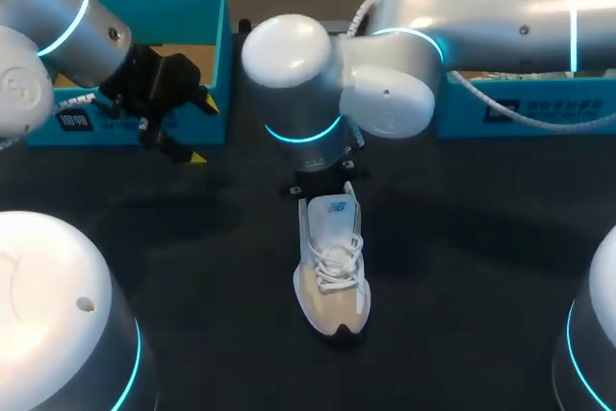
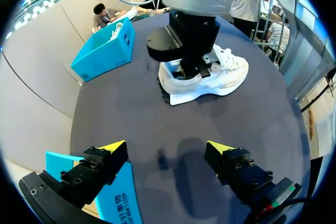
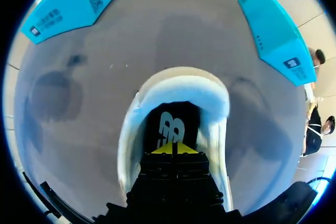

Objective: Take the shoe out of the shoebox, open the shoe tongue, remove and reinsert the insole, then place the shoe into the shoebox

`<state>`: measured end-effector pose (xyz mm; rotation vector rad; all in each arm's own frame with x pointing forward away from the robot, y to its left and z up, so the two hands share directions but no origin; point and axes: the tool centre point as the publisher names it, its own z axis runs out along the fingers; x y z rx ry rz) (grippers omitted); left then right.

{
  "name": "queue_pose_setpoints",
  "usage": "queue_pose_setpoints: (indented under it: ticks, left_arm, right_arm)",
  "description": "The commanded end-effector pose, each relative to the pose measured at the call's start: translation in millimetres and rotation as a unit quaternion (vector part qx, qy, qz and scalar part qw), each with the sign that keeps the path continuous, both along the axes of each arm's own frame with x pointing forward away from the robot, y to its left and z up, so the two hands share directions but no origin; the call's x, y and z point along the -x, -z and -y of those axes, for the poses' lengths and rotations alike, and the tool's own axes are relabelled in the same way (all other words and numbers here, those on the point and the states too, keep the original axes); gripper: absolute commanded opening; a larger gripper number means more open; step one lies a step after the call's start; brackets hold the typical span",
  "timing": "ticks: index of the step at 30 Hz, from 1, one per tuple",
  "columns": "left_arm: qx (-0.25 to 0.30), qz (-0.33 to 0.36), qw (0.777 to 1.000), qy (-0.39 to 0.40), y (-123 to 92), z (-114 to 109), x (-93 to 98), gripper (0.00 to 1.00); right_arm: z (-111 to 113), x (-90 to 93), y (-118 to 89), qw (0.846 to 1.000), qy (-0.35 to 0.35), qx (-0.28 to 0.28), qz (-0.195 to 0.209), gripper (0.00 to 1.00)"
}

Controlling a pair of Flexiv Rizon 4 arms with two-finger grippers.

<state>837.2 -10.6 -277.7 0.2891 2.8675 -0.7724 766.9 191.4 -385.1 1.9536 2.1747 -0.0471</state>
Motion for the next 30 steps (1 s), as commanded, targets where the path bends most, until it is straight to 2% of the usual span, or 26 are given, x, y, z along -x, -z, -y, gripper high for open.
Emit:
queue_pose_setpoints:
  ticks: [1, 11, 24, 30]
  left_arm:
    - [-0.001, 0.001, 1.000, 0.000, 0.0, -0.2, 0.8, 1.00]
    - [-0.001, 0.001, 1.000, 0.000, 0.0, -0.2, 0.8, 1.00]
    - [-0.001, 0.001, 1.000, 0.000, 0.0, -0.2, 0.8, 1.00]
    - [-0.001, 0.001, 1.000, 0.000, 0.0, -0.2, 0.8, 1.00]
  right_arm:
    - [-2.2, -1.0, 2.0, 1.000, -0.001, 0.008, 0.004, 0.00]
    - [-1.2, -8.1, 29.5, 1.000, -0.009, 0.004, -0.019, 0.00]
    - [-14.5, -10.6, 33.6, 0.997, -0.027, -0.062, -0.035, 0.00]
    - [-19.2, -7.2, 27.7, 0.996, -0.024, -0.075, -0.043, 0.00]
